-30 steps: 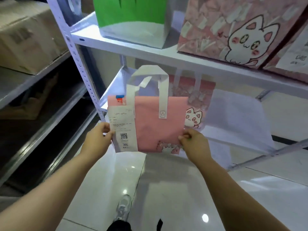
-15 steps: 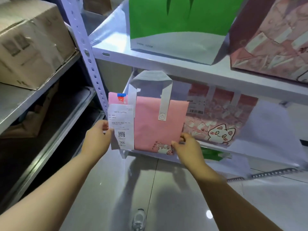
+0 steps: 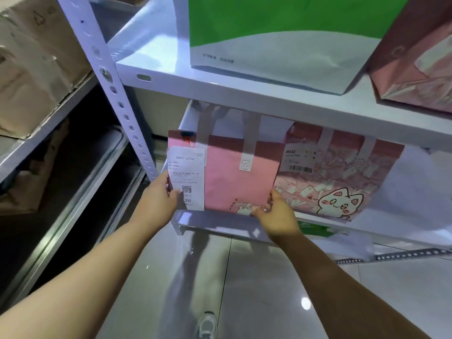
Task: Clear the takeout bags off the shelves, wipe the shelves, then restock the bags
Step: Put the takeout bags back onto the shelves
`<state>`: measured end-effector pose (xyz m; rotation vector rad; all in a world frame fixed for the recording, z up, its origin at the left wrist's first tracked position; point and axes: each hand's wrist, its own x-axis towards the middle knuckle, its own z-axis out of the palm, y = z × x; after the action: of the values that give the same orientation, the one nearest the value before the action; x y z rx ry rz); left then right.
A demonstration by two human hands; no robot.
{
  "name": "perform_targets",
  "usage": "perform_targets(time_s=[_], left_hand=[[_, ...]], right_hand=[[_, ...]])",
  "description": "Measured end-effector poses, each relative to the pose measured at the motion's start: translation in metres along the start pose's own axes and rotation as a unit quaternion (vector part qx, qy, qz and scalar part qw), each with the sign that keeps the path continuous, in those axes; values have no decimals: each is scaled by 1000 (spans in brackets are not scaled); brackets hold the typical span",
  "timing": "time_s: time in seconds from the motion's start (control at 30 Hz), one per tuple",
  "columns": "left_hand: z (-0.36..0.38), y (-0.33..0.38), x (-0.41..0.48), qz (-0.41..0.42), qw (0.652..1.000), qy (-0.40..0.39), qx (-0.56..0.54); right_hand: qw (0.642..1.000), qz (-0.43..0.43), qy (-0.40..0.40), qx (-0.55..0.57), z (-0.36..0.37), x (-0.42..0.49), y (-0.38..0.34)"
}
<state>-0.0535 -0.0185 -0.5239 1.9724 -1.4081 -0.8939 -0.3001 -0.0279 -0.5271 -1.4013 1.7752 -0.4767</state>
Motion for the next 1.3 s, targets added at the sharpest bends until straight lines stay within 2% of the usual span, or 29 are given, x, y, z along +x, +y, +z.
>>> perform_targets(time_s=[0.27, 0.4, 0.53, 0.67, 0.83, 1.07, 1.3], left_hand=[[11, 4, 28, 28, 997, -20, -74], [12, 2, 33, 42, 996, -37, -67], [13, 2, 24, 49, 997, -11, -59], [16, -6, 8, 24, 997, 35, -70], [34, 3, -30, 11, 998, 30, -63], [80, 31, -95, 50, 998, -11, 25], [165, 56, -169, 63, 994, -42, 85]], right_hand=[[999, -23, 2, -33, 9, 25, 4], [999, -11, 5, -36, 9, 30, 10], [998, -19, 19, -56, 0, 16, 6], [998, -20, 44, -27, -14, -7, 8], [997, -27, 66, -2, -37, -45, 25], [994, -34, 73, -75, -88, -89, 92], [989, -36, 66, -124, -144, -126, 193]])
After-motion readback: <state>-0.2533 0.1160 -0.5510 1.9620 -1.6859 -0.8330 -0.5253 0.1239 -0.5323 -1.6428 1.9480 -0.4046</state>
